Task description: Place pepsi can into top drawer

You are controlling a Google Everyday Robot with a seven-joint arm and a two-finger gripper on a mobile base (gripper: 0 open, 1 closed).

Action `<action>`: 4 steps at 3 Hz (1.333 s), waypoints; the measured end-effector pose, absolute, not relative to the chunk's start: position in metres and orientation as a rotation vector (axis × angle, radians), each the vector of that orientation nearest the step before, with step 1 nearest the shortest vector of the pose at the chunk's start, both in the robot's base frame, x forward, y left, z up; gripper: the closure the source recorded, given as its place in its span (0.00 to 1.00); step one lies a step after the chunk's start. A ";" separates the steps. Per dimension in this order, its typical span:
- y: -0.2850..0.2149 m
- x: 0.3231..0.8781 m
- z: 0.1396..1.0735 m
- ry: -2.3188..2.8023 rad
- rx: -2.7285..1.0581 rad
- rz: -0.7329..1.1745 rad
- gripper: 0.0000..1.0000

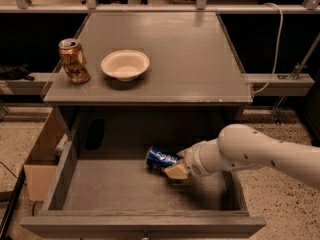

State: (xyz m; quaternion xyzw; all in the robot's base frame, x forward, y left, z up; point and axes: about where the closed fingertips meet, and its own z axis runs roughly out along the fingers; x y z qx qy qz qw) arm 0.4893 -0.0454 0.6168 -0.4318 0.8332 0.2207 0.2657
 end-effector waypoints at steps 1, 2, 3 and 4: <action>-0.045 0.489 0.616 2.251 -1.166 0.597 0.84; -0.045 0.489 0.616 2.251 -1.166 0.597 0.60; -0.045 0.489 0.616 2.251 -1.166 0.597 0.37; -0.045 0.489 0.616 2.251 -1.166 0.597 0.14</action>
Offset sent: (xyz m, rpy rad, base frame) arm -0.0002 0.0002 -0.0009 0.0006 0.0010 -0.0002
